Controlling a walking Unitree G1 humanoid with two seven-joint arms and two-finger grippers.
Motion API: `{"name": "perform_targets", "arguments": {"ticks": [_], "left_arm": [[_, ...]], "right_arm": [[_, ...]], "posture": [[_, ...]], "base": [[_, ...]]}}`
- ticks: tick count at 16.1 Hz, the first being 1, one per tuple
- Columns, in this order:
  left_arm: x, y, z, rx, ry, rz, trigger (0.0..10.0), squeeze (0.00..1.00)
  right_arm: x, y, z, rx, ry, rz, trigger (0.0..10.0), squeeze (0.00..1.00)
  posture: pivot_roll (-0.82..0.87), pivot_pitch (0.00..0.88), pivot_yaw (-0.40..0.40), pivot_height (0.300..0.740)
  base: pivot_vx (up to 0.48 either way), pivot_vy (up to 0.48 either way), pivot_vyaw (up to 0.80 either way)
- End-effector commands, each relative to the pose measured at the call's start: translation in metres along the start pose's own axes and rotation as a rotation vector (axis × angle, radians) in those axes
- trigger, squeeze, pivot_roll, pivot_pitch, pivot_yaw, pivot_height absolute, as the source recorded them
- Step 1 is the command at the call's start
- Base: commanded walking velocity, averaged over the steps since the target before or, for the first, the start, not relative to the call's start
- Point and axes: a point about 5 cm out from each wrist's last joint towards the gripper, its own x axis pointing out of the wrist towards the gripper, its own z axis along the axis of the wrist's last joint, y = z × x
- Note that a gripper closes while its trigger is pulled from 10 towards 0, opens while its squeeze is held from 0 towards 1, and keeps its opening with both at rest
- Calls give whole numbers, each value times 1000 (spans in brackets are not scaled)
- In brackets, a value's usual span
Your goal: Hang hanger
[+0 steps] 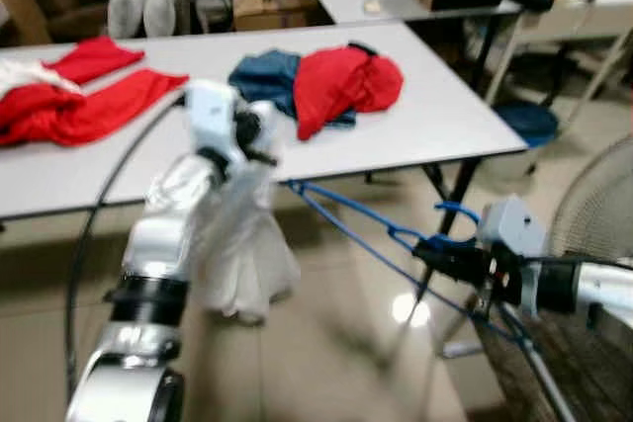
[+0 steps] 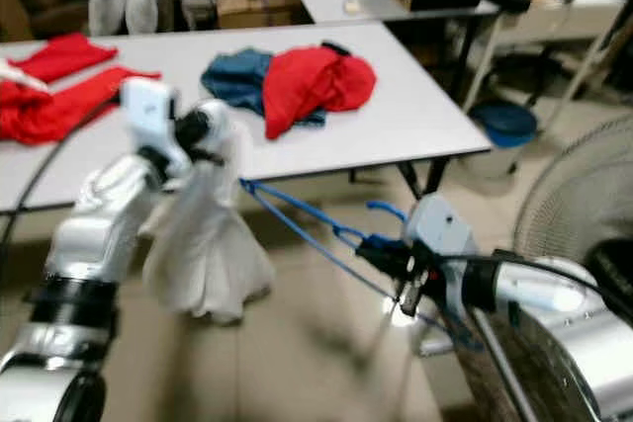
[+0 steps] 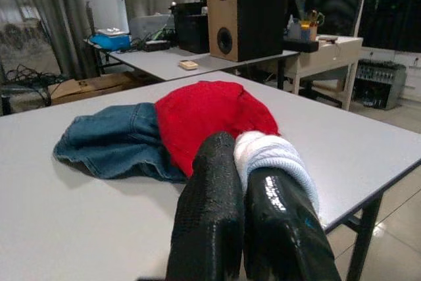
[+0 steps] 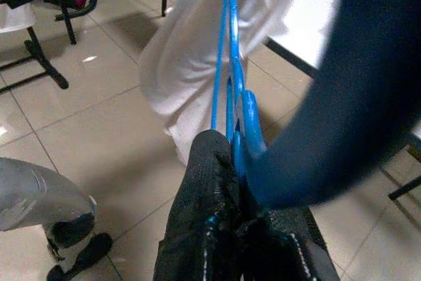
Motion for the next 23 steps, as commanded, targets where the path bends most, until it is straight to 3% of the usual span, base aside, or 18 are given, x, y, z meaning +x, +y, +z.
{"name": "perform_targets", "arguments": {"ticks": [1, 5, 13, 18, 23], "left_arm": [[-1, 11, 7, 17, -21, 27, 10000, 0], [5, 19, 26, 7, -78, 27, 10000, 0], [0, 5, 79, 1, -228, -130, 10000, 0], [-10, 1, 81, -20, -232, -140, 10000, 0], [-13, -2, 102, -13, -279, -164, 10000, 0]], "right_arm": [[2, -1, 6, -20, -8, 6, 10000, 0], [17, 2, 7, -32, -14, 57, 10000, 0], [43, -16, 14, -103, -44, 30, 10000, 0], [50, -19, 20, -127, -81, 25, 10000, 0], [54, -27, 24, -166, -74, 39, 10000, 0]], "posture": [[-193, 0, 23, 740], [-182, 0, 11, 740], [-154, 0, -6, 740], [-139, 0, -36, 740], [-134, 0, -53, 740]], "base": [[345, 0, 0], [342, 0, 0], [350, 0, 0], [356, 0, 0], [359, 0, 0]]}}
